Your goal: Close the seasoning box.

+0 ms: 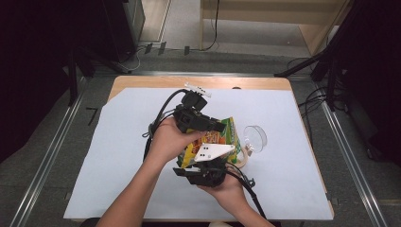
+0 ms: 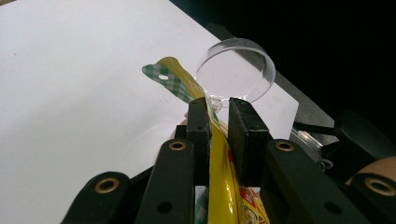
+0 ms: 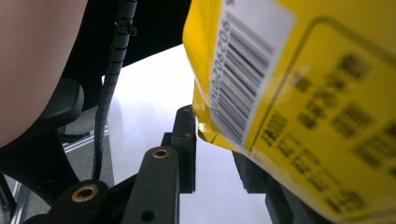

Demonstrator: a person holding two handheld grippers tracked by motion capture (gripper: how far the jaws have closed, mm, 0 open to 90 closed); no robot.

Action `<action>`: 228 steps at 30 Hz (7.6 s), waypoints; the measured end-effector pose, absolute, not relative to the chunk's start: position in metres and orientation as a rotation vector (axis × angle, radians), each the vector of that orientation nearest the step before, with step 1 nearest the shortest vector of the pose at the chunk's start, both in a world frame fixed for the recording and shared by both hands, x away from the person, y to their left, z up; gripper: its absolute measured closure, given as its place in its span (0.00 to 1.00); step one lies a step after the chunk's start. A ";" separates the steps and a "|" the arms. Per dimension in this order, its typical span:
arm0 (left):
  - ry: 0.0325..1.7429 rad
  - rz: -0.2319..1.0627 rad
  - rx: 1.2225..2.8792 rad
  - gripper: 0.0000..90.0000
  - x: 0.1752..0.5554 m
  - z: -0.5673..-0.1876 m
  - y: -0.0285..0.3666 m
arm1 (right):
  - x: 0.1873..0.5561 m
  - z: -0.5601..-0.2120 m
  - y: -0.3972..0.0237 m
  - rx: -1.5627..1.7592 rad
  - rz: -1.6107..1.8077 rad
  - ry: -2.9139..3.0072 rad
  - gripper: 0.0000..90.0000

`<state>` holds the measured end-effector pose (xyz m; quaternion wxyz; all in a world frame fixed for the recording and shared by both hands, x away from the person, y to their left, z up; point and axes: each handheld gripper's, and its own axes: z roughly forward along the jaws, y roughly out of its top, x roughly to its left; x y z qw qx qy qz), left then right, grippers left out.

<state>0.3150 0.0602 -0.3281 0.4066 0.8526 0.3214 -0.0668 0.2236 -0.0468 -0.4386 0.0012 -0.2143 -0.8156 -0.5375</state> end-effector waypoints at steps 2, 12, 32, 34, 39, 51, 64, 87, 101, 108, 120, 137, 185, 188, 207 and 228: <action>0.809 -0.170 2.146 0.88 0.315 -0.328 0.060 | 0.224 -0.439 -0.047 -0.675 -1.689 -2.559 0.81; 0.804 -0.138 2.151 0.88 0.311 -0.326 0.061 | 0.223 -0.439 -0.045 -0.677 -1.705 -2.550 0.81; 0.804 -0.102 2.155 0.89 0.304 -0.322 0.062 | 0.219 -0.438 -0.043 -0.660 -1.727 -2.547 0.82; 0.803 -0.102 2.158 0.89 0.304 -0.321 0.062 | 0.219 -0.438 -0.042 -0.660 -1.728 -2.551 0.82; 0.800 -0.102 2.155 0.89 0.303 -0.322 0.063 | 0.219 -0.439 -0.042 -0.656 -1.732 -2.556 0.82; 0.791 -0.072 2.153 0.89 0.299 -0.318 0.062 | 0.218 -0.437 -0.042 -0.652 -1.751 -2.557 0.83; 0.808 -0.083 2.154 0.89 0.302 -0.321 0.064 | 0.219 -0.438 -0.041 -0.663 -1.727 -2.540 0.83; 0.828 -0.146 2.138 0.88 0.314 -0.326 0.063 | 0.221 -0.436 -0.043 -0.684 -1.699 -2.545 0.83; 0.818 -0.114 2.142 0.88 0.310 -0.323 0.061 | 0.222 -0.436 -0.044 -0.679 -1.709 -2.543 0.83; 0.822 -0.125 2.146 0.88 0.312 -0.324 0.060 | 0.222 -0.436 -0.044 -0.688 -1.701 -2.538 0.83; 0.815 -0.128 2.145 0.87 0.311 -0.325 0.060 | 0.222 -0.436 -0.045 -0.682 -1.697 -2.548 0.83; 0.812 -0.119 2.141 0.87 0.310 -0.325 0.059 | 0.223 -0.437 -0.046 -0.667 -1.692 -2.562 0.83; 0.806 -0.127 2.152 0.87 0.314 -0.321 0.056 | 0.224 -0.434 -0.045 -0.696 -1.711 -2.531 0.83; 0.808 -0.136 2.159 0.86 0.317 -0.321 0.055 | 0.225 -0.434 -0.045 -0.708 -1.714 -2.513 0.82; 0.791 -0.132 2.152 0.86 0.315 -0.319 0.055 | 0.224 -0.434 -0.044 -0.716 -1.721 -2.523 0.83; 0.788 -0.098 2.151 0.87 0.308 -0.317 0.055 | 0.221 -0.435 -0.044 -0.696 -1.739 -2.538 0.83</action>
